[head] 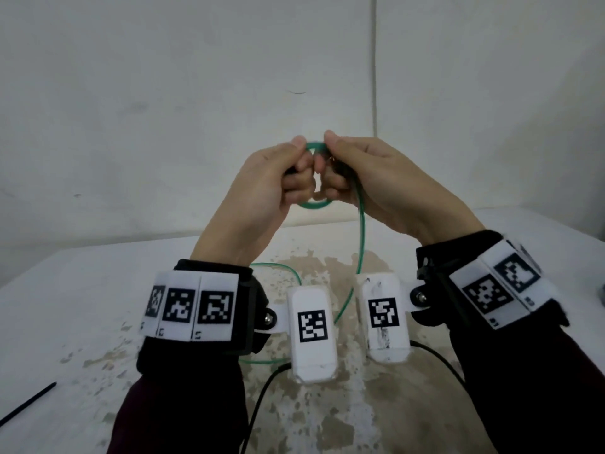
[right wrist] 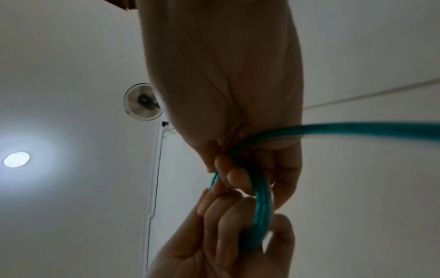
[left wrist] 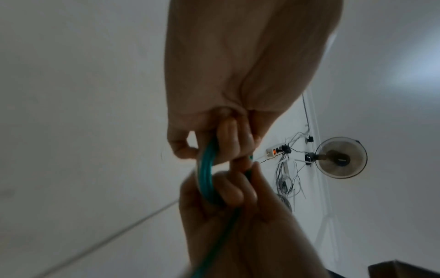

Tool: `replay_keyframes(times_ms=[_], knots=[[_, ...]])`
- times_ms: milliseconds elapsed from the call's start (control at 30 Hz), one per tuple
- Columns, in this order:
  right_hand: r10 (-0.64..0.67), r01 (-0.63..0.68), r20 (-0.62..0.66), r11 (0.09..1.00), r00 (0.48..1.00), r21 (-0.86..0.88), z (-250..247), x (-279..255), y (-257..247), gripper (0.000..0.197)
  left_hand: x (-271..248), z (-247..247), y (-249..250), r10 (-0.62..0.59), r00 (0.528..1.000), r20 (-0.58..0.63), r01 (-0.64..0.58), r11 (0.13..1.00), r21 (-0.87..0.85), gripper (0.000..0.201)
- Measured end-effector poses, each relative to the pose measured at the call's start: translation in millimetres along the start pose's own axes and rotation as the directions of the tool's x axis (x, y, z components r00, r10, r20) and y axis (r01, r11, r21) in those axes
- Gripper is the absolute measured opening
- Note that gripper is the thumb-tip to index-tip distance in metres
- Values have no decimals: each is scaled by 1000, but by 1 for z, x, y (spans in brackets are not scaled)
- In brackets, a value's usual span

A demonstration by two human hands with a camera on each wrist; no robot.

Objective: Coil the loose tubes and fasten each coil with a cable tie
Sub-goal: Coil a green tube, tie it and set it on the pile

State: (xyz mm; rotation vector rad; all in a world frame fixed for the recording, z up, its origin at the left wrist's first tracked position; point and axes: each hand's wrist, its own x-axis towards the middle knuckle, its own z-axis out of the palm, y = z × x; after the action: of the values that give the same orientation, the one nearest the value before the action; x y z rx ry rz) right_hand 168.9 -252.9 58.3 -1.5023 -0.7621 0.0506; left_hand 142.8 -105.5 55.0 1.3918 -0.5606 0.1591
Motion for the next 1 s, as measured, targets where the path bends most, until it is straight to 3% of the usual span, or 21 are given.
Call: replay_keyframes(times_ms=[100,167,233,367,467,533,633,800,900,1000], knots=[[6,-8,31,998,1000,60,0,0,-1,39,1,0,2,-35,999,-30,28,979,-204,37],[9,-7,34,999,999,-50,-1,-1,-1,38,1,-2,0,-87,996,-32,85,994,-74,39],[18,-15,33,996,999,-92,0,-2,0,37,-1,-1,-2,-50,997,-50,55,993,105,41],[38,-38,8,999,999,39,3,1,-1,40,1,4,-1,22,986,-163,-29,999,-39,42],[45,-46,-20,997,999,-56,1,0,-1,40,1,3,-3,-12,995,-99,19,998,65,40],[59,-60,-29,998,998,-37,2,0,-2,41,0,2,-3,49,997,-59,-41,991,129,40],[40,-39,-27,999,999,31,3,0,-6,42,-1,4,0,96,990,-105,-96,995,5,40],[19,-19,-4,997,1000,-81,0,-5,-9,38,-2,0,3,18,1000,9,-18,998,66,37],[7,-6,37,999,999,-45,-1,-6,-11,37,-2,-6,6,-53,998,-38,49,993,-108,41],[21,-18,57,998,998,-62,-8,-8,-10,36,-1,-9,5,-68,996,-52,65,997,-50,39]])
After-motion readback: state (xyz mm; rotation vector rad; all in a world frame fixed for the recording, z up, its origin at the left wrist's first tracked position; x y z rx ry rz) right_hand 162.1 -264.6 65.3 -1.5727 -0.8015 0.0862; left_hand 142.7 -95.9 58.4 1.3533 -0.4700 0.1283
